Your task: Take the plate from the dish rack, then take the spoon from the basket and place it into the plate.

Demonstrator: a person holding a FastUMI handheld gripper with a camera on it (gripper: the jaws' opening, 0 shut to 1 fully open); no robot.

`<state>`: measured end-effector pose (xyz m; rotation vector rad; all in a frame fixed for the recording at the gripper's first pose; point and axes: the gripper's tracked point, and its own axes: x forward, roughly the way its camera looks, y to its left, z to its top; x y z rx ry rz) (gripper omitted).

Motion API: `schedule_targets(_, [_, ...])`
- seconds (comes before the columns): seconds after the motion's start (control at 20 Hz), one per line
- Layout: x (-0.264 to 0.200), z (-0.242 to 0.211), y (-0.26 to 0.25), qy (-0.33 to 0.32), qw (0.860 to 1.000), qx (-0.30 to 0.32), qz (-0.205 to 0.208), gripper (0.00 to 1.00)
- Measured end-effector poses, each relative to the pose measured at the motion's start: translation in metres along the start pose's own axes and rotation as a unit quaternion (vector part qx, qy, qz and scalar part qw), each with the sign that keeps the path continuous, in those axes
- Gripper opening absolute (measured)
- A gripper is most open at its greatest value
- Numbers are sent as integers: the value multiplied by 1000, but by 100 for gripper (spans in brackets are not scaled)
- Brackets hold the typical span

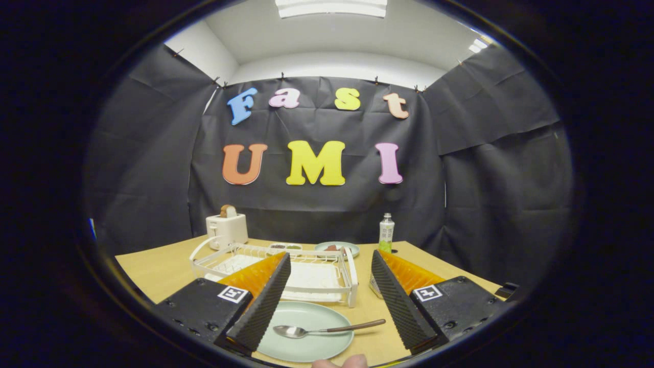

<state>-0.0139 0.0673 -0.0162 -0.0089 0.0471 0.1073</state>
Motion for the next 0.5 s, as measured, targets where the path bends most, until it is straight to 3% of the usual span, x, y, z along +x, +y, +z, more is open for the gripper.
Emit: schedule_targets(0.5, [-4, -5, 13, 2, 1000, 9, -2, 100])
